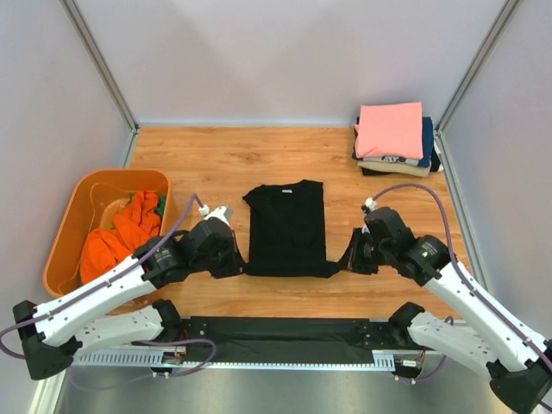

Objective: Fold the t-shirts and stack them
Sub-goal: Fold the tshirt

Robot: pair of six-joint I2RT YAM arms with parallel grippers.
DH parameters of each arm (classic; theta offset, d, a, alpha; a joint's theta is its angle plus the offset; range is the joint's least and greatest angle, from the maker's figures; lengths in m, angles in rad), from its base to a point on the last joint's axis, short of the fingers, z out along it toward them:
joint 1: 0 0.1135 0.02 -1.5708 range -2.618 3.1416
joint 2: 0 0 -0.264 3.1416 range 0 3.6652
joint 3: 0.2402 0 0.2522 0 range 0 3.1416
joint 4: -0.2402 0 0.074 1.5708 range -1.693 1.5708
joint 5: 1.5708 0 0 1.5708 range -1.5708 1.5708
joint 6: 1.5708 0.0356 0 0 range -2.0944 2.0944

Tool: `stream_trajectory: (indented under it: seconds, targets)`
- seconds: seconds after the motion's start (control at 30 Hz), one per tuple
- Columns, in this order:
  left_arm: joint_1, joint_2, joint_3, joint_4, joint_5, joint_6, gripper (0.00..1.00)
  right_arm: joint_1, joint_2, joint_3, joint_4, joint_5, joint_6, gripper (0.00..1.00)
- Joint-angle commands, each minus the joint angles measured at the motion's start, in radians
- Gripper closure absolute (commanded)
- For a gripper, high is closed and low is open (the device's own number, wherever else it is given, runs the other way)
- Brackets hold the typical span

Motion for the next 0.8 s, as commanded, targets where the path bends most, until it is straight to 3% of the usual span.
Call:
stream_trajectory:
  seconds: [0.0, 0.2, 0.77]
  targets:
    - [0.020, 0.017, 0.167, -0.162, -0.151, 0.072, 1.00, -0.007, 0.061, 0.171, -0.108, 0.176, -0.032, 1.00]
    - [0.195, 0.152, 0.320, -0.180, -0.064, 0.218, 1.00, -0.089, 0.251, 0.354, -0.119, 0.245, -0.137, 1.00]
    - [0.514, 0.664, 0.662, -0.028, 0.116, 0.404, 1.00, -0.333, 0.796, 0.726, 0.008, 0.080, -0.333, 1.00]
